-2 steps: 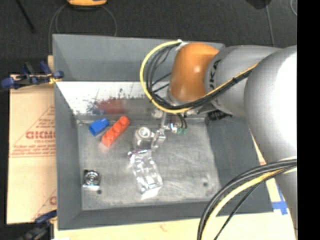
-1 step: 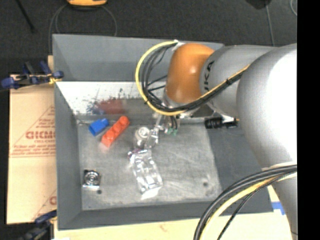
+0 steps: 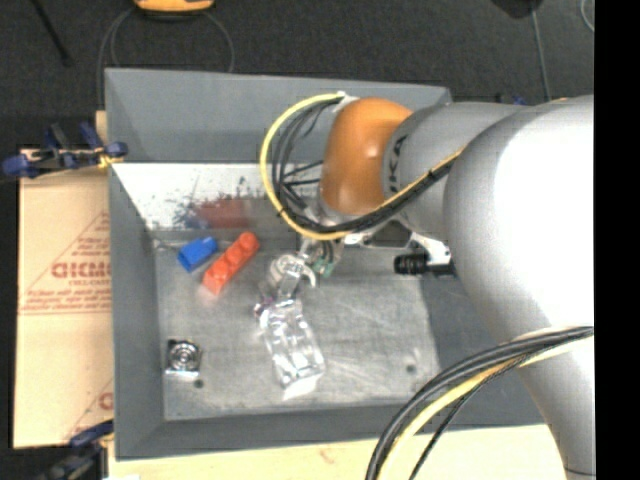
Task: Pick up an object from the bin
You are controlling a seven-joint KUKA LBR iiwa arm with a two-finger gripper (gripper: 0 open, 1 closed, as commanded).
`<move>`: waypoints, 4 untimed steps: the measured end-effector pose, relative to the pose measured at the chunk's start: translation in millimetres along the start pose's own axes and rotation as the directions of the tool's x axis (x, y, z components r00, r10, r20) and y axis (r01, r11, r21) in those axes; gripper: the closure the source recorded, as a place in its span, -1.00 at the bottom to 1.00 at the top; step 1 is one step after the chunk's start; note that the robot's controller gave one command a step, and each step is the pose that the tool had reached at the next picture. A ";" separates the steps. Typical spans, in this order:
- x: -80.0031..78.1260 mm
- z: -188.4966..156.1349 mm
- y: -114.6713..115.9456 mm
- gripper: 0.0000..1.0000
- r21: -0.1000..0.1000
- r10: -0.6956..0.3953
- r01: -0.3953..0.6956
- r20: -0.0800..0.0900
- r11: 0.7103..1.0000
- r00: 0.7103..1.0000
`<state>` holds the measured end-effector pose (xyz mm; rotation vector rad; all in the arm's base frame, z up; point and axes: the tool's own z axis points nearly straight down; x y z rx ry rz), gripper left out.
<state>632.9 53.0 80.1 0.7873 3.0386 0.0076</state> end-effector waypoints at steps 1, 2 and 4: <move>-2.1 0.2 -11.7 -1.00 -0.006 0.102 -0.102 -0.006 0.995 0.995; -1.8 0.0 -11.5 1.00 -0.005 0.099 -0.099 -0.006 0.995 0.995; -6.5 -102.7 -9.2 1.00 -0.001 0.082 -0.082 0.007 0.997 0.997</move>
Offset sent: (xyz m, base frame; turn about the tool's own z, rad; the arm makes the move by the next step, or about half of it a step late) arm -0.0084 -0.0161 -0.0101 0.1091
